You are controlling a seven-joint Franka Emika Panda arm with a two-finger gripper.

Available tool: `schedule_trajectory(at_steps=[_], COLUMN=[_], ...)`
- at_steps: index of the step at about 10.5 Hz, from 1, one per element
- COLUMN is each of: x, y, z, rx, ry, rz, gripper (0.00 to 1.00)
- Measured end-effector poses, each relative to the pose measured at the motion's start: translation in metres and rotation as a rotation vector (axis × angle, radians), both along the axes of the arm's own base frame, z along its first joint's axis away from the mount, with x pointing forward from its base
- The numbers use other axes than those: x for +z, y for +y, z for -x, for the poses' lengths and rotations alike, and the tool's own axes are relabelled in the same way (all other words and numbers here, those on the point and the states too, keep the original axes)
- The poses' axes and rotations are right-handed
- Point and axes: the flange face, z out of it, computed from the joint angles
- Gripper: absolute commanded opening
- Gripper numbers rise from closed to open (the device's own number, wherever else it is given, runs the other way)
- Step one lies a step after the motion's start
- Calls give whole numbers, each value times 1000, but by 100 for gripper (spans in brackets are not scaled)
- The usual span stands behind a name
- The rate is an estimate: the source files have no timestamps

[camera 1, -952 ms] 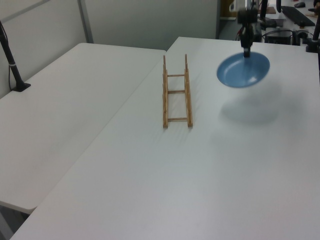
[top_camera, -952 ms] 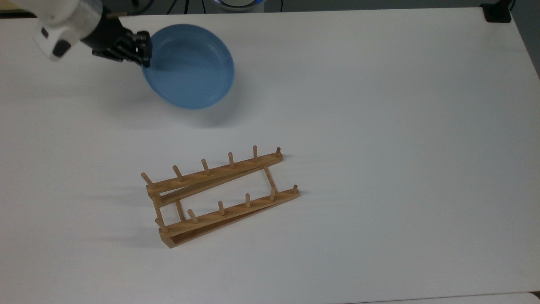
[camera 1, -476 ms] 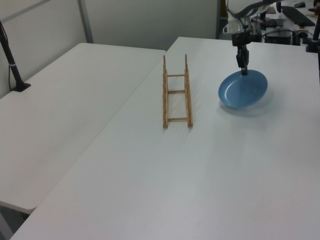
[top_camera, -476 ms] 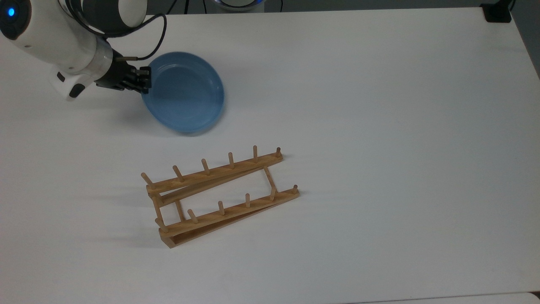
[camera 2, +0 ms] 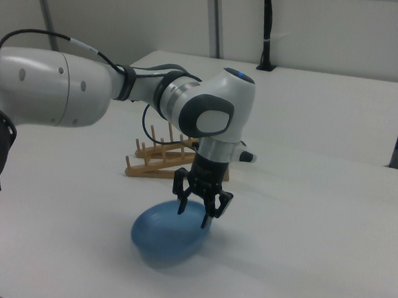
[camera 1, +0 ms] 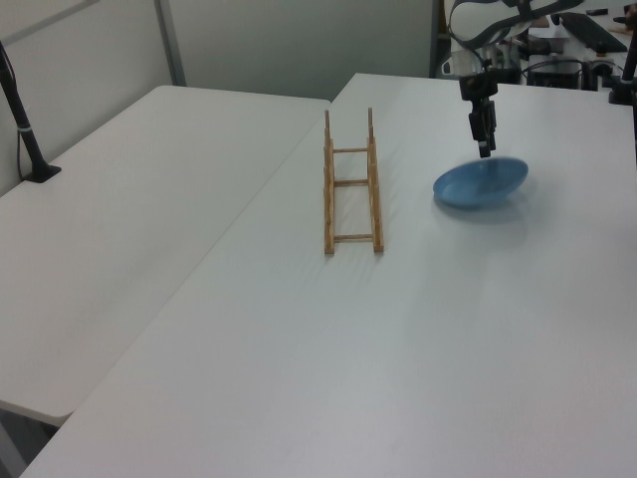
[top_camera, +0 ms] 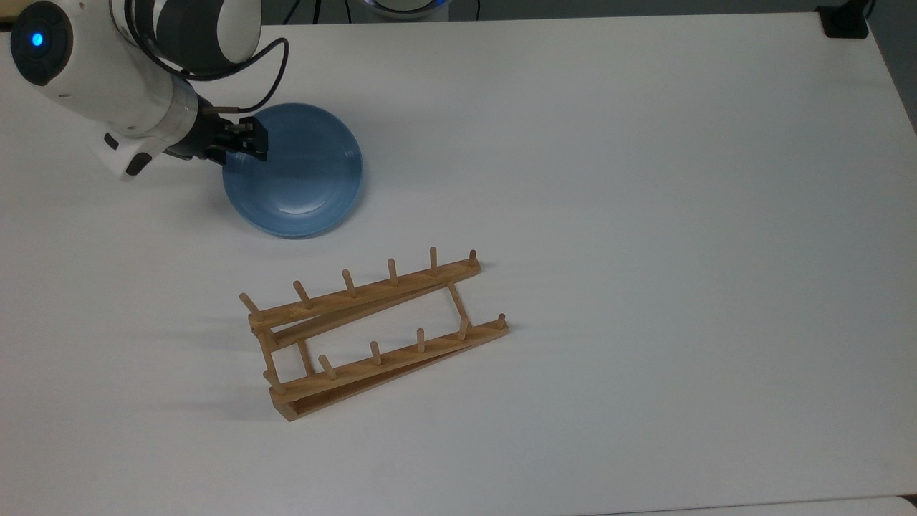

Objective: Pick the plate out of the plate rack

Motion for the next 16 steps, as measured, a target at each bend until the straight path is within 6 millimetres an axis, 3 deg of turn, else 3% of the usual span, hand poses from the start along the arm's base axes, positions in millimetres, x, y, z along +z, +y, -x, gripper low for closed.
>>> schedule_trajectory(at_steps=[3,5,7,8,10,12,16], x=[8,31,82,114,168,196,219], y=[5,13,43,62,101,135,178], z=[-2,-6,-11,-10,6,18,36], rx=[11,-1,-48,-75,-60,-42,2], ry=[-12,-42,-101,-138,-155,-170,-202], rz=[7,37,100,136,222,261,299], gripper=[87,89,93,99,100,100,100])
